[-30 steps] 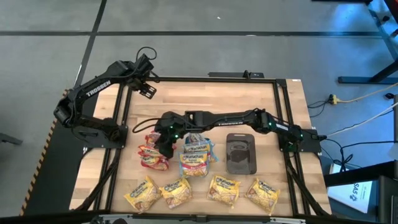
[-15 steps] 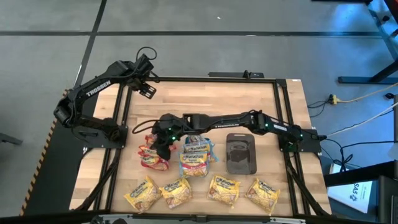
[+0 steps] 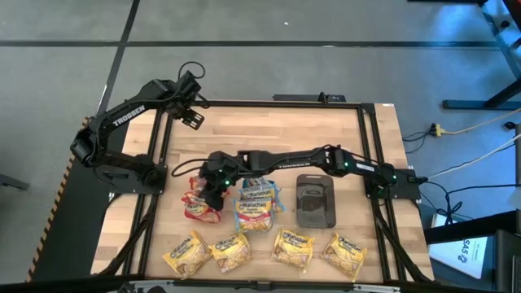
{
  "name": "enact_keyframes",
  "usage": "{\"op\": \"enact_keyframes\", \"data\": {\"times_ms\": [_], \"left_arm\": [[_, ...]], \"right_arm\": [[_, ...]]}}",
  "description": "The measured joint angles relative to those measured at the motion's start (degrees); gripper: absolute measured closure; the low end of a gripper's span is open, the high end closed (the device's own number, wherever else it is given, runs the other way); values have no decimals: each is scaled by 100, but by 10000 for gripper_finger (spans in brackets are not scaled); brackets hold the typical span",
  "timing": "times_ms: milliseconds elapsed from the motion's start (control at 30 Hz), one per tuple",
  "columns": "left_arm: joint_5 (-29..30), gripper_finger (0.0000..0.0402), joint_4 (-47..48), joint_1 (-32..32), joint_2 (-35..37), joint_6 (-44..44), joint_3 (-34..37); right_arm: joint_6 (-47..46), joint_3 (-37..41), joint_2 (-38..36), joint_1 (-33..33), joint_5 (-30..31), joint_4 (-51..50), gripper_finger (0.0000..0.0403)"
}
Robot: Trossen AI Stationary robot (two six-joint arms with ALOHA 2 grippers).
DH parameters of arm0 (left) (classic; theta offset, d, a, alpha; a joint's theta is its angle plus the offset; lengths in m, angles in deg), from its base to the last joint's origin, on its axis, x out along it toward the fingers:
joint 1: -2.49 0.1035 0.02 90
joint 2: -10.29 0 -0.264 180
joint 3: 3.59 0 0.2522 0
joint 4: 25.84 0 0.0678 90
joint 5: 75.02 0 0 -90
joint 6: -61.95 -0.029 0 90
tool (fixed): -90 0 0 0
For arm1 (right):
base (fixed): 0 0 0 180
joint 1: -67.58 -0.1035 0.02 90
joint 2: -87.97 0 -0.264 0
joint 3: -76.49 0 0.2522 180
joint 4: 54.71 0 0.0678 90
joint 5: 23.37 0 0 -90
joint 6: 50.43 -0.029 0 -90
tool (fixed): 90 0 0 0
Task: Sort Maruchan noodles
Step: Put the red noodle pack into the red bin
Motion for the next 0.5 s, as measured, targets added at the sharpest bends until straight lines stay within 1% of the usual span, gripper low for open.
{"op": "enact_keyframes", "data": {"times_ms": [167,500], "left_arm": [[1,237,0,2,0,1,0],[0,237,12,2,0,1,0]], "right_arm": [[5,-4,118,0,-184,-1,395],[62,6,123,0,-38,-89,395]]}}
